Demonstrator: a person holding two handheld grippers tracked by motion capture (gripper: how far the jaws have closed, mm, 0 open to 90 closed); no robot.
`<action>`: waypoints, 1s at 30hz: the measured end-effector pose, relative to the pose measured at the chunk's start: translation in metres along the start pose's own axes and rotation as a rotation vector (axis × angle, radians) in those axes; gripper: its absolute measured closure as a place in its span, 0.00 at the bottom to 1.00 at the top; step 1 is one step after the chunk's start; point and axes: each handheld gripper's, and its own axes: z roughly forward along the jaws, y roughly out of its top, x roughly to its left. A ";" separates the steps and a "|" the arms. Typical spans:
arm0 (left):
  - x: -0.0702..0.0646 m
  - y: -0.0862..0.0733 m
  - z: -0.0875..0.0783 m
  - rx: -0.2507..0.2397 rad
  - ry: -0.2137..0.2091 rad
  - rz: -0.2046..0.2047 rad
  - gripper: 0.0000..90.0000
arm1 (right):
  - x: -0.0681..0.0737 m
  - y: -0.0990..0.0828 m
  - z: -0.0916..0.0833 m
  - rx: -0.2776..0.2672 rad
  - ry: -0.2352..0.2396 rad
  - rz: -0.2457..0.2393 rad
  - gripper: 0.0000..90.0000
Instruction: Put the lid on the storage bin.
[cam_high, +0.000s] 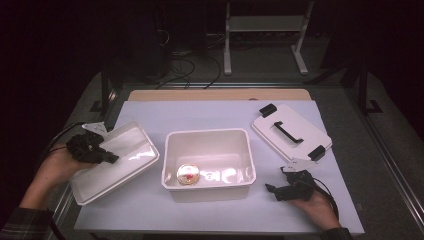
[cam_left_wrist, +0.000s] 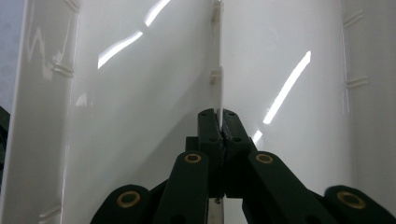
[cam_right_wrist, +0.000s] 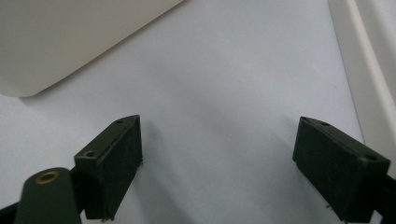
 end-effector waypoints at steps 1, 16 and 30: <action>-0.001 0.002 -0.003 -0.005 0.001 0.004 0.99 | 0.000 0.000 0.000 0.000 0.000 0.000 0.17; -0.017 0.044 -0.034 -0.052 -0.032 0.103 0.99 | 0.000 0.000 0.000 0.000 0.000 0.000 0.17; -0.039 0.087 -0.035 -0.072 -0.080 0.204 0.99 | 0.000 0.000 0.000 0.000 0.000 0.001 0.17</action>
